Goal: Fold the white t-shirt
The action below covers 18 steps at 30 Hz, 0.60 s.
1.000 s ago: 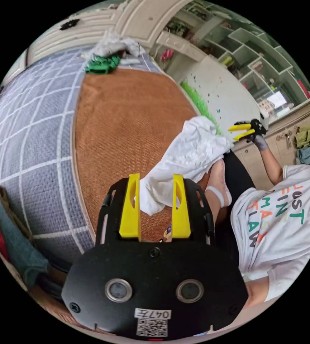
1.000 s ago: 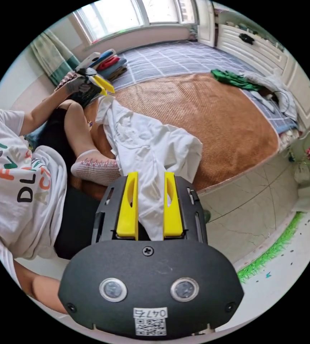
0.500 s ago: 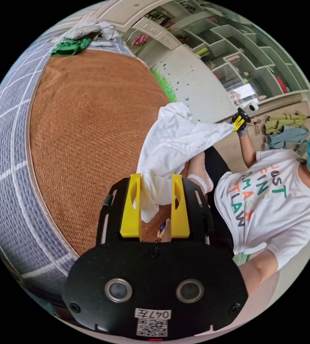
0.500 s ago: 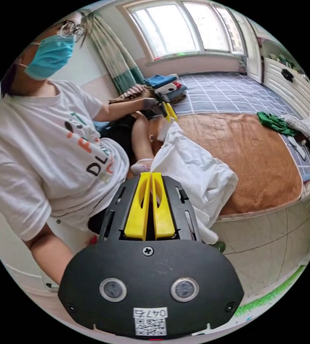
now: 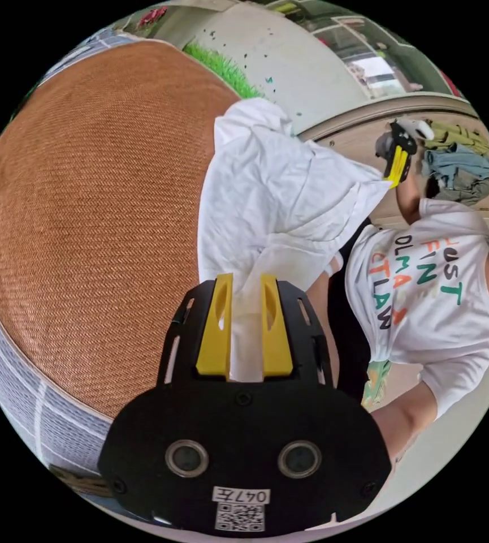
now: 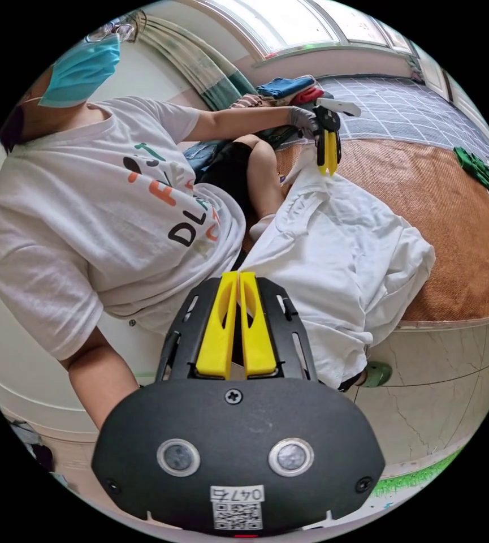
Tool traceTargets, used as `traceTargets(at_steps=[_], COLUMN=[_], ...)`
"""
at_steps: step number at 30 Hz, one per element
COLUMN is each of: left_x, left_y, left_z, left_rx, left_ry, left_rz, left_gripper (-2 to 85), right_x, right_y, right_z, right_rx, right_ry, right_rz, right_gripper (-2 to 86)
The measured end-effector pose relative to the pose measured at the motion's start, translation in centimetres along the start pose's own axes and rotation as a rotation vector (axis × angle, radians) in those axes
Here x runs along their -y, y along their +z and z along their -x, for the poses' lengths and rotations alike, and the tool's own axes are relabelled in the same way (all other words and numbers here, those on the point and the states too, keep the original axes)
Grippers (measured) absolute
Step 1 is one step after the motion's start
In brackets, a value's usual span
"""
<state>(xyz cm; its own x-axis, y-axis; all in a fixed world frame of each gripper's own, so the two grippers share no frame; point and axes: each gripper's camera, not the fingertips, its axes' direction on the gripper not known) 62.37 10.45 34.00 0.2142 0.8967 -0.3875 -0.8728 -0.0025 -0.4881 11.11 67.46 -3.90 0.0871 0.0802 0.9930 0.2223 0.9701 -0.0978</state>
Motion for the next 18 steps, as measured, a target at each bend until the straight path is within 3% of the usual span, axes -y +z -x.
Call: traceTargets(at_steps=[4, 10, 18], left_x=[-0.2, -4.4, -7.3], left_y=[2.0, -0.8, -5.5], left_z=[-3.7, -12.4, -12.8], left_rx=[0.061, 0.222, 0.241], left_ry=[0.045, 0.125, 0.099], left_rz=[0.207, 0.191, 0.190], left_gripper=[7.3, 11.0, 10.5], right_x=[-1.8, -4.9, -7.0], right_y=[-1.7, -3.6, -6.7], right_z=[-1.0, -3.4, -4.0], right_rx=[-0.015, 0.019, 0.020], right_ry=[0.021, 0.043, 0.019], right_rz=[-0.029, -0.068, -0.066], right_gripper=[-0.6, -0.6, -0.6])
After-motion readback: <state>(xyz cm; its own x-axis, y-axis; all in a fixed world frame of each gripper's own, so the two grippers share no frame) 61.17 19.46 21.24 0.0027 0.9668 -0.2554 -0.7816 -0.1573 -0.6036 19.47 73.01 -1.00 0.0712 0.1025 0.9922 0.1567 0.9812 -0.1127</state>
